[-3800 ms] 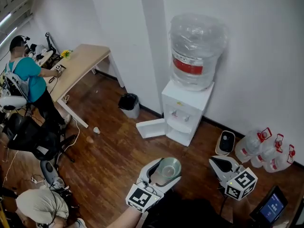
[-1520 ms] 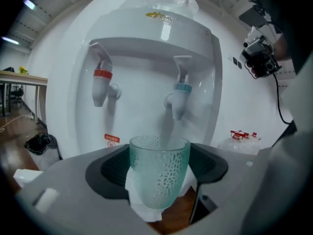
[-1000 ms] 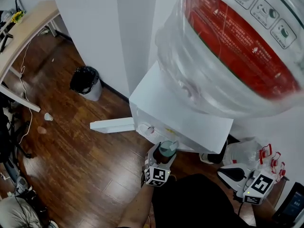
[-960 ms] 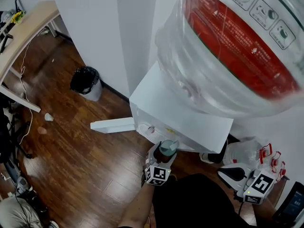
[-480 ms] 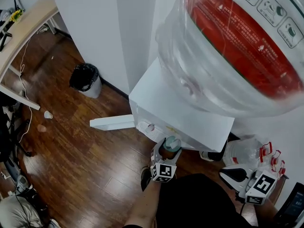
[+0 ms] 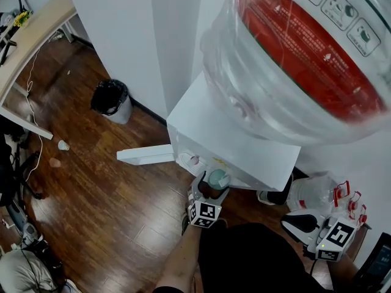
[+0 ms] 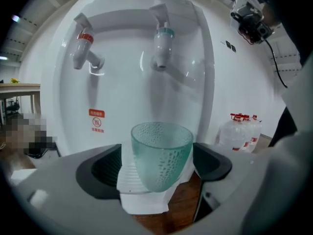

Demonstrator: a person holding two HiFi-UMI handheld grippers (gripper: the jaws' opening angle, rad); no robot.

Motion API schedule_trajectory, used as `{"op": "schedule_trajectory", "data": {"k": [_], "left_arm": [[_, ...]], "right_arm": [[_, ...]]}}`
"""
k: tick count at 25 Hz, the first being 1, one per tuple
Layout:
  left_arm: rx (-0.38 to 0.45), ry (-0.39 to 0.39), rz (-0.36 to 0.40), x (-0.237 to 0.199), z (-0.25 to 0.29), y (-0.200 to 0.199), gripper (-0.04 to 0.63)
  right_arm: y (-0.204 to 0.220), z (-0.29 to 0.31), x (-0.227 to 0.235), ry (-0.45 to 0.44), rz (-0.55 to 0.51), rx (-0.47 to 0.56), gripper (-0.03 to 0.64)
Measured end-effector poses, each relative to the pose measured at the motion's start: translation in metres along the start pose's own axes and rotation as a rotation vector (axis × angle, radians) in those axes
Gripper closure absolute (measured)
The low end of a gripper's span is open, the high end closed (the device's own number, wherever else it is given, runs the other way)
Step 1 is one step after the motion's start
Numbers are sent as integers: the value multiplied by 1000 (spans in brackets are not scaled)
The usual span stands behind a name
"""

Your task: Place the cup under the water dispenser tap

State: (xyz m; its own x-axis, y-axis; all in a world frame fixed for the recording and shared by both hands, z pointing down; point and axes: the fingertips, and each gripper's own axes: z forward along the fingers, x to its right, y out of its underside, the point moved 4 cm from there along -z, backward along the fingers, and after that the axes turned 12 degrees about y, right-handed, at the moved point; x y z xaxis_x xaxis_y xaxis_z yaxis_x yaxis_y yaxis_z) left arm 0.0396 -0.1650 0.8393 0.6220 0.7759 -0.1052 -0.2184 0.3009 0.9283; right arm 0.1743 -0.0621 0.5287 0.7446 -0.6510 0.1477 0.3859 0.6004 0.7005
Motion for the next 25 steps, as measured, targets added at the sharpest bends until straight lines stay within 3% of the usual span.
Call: {"op": "schedule_trajectory", "data": {"k": [5, 8, 12, 14, 17, 20, 21, 25], "left_arm": [[-49, -5, 1, 3, -24, -4, 157], [-40, -41, -65, 15, -68, -25, 174], [105, -96, -95, 43, -147, -115, 267], [180, -113, -70, 52, -180, -166, 402], [209, -80, -18, 67, -215, -217, 521], [316, -75, -30, 79, -249, -280, 530], [337, -76, -37, 82, -260, -301, 576], [343, -54, -16, 98, -291, -357, 601]], "right_arm": [[-10, -10, -7, -2, 3, 11, 588], [-30, -25, -17, -15, 8, 36, 588], [-70, -56, -27, -27, 19, 103, 589], [-88, -66, -30, -27, 31, 148, 596], [-105, -76, -38, -27, 54, 216, 604], [-122, -93, -43, -15, 54, 272, 609], [-127, -100, -43, -7, 51, 286, 610], [-144, -125, -42, 25, 72, 366, 615]]}}
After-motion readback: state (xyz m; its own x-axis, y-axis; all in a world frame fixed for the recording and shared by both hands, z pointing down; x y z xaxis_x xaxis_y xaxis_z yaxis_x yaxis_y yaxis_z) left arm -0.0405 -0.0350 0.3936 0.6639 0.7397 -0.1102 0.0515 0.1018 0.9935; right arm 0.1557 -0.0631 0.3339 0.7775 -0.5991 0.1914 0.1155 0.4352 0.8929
